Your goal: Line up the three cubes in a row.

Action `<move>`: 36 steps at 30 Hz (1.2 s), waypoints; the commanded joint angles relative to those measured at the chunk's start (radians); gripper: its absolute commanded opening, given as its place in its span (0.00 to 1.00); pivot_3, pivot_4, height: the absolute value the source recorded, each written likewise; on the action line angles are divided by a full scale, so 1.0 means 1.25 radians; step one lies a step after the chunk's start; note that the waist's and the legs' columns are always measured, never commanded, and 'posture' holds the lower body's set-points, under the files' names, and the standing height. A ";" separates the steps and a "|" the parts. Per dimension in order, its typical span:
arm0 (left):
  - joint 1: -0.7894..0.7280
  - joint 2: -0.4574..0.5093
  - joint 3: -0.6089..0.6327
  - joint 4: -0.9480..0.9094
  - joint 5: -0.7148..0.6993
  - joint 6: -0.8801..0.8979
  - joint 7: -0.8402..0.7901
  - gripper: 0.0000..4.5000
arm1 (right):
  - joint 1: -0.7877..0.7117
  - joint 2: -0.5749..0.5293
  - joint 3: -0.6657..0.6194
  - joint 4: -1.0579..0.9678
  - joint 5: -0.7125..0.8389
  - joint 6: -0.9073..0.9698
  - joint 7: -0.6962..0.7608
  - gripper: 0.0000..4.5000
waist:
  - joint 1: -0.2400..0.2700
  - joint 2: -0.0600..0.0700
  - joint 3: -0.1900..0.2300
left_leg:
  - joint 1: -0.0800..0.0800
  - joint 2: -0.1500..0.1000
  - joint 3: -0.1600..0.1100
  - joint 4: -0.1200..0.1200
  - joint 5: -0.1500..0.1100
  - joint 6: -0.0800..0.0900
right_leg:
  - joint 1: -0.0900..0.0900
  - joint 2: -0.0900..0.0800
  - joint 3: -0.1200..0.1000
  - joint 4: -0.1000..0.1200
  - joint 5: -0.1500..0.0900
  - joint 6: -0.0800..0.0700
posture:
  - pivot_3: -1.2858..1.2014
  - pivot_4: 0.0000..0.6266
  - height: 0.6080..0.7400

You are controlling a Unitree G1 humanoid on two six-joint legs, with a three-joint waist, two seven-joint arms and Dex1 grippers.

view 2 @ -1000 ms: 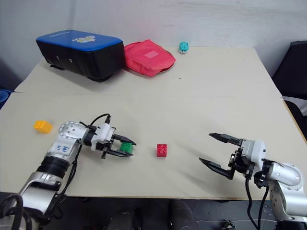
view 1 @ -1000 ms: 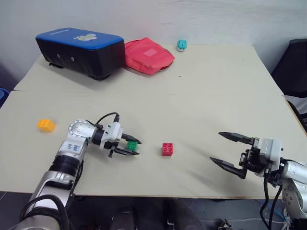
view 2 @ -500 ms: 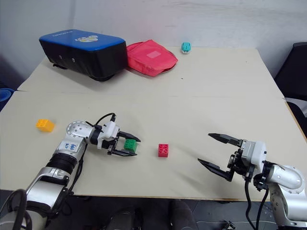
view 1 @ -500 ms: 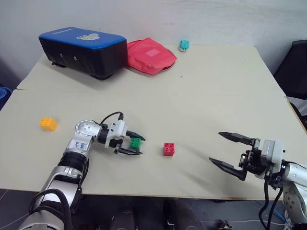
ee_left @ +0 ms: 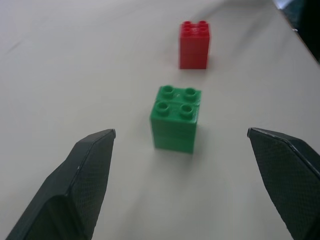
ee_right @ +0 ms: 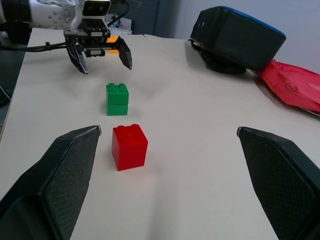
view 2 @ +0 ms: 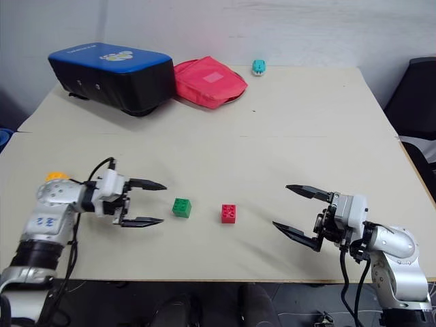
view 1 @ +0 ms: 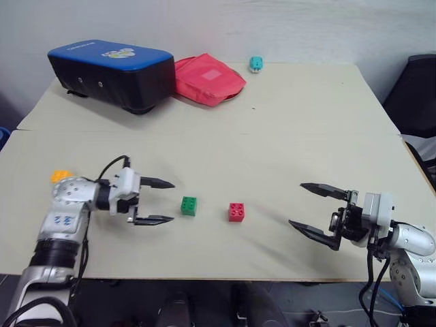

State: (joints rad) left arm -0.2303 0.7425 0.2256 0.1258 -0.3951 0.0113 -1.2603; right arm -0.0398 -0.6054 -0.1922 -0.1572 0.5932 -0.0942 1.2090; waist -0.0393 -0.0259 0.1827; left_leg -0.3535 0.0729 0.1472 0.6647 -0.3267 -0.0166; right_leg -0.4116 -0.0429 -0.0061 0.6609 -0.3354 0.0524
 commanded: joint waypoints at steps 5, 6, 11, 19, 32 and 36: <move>0.376 -0.173 0.408 -0.185 -0.014 -0.005 0.389 0.99 | -0.073 0.061 0.059 -0.025 -0.007 -0.008 -0.024 1.00 | -0.011 -0.001 0.000 | 0.001 0.000 0.000 -0.001 -0.001 0.002 | 0.001 -0.001 0.000 -0.001 0.000 0.000 | 0.52 0.24 1.00; 0.405 -0.202 0.444 -0.188 -0.026 -0.002 0.434 0.99 | -0.079 0.066 0.065 -0.031 -0.007 -0.006 -0.028 1.00 | -0.010 -0.001 0.000 | 0.000 0.000 -0.001 -0.001 -0.002 0.003 | 0.000 -0.001 -0.001 -0.001 0.000 0.000 | 0.52 0.24 1.00; 0.493 -0.305 0.588 -0.183 -0.121 0.015 0.573 0.99 | -0.096 0.077 0.100 -0.055 -0.011 -0.012 -0.017 1.00 | 0.007 -0.004 -0.001 | 0.000 -0.001 -0.002 -0.001 -0.005 0.007 | 0.002 -0.003 -0.003 -0.002 0.000 0.000 | 0.52 0.24 1.00; 0.485 -0.254 0.551 -0.214 -0.229 0.131 0.572 0.99 | -0.138 0.093 0.140 -0.043 -0.024 0.007 -0.022 1.00 | 0.009 -0.007 -0.003 | 0.001 -0.001 -0.003 -0.001 -0.005 0.007 | 0.002 -0.003 -0.004 -0.002 0.000 -0.001 | 0.52 0.24 1.00; 0.098 0.028 0.326 0.226 -0.057 0.184 0.581 0.99 | -0.108 0.097 0.134 -0.003 -0.050 -0.050 -0.010 1.00 | -0.014 -0.008 -0.004 | 0.000 0.000 0.000 -0.002 -0.003 0.000 | 0.000 -0.003 -0.008 -0.002 -0.001 -0.002 | 0.52 0.24 1.00; -0.003 0.045 0.273 0.353 -0.019 0.147 0.550 0.99 | -0.059 0.091 0.120 -0.028 -0.047 -0.058 -0.019 1.00 | -0.008 -0.009 -0.005 | -0.001 0.000 0.000 -0.001 -0.003 0.000 | -0.001 -0.003 -0.008 -0.002 -0.001 -0.002 | 0.52 0.24 1.00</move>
State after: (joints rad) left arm -0.2075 0.7702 0.5718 0.5390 -0.4363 0.2315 -0.5536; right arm -0.1277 -0.4801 -0.0134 -0.1541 0.5273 -0.1499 1.1889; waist -0.0488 -0.0367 0.1770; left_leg -0.3546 0.0734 0.1474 0.6634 -0.3297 -0.0168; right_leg -0.4123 -0.0462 -0.0169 0.6587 -0.3365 0.0497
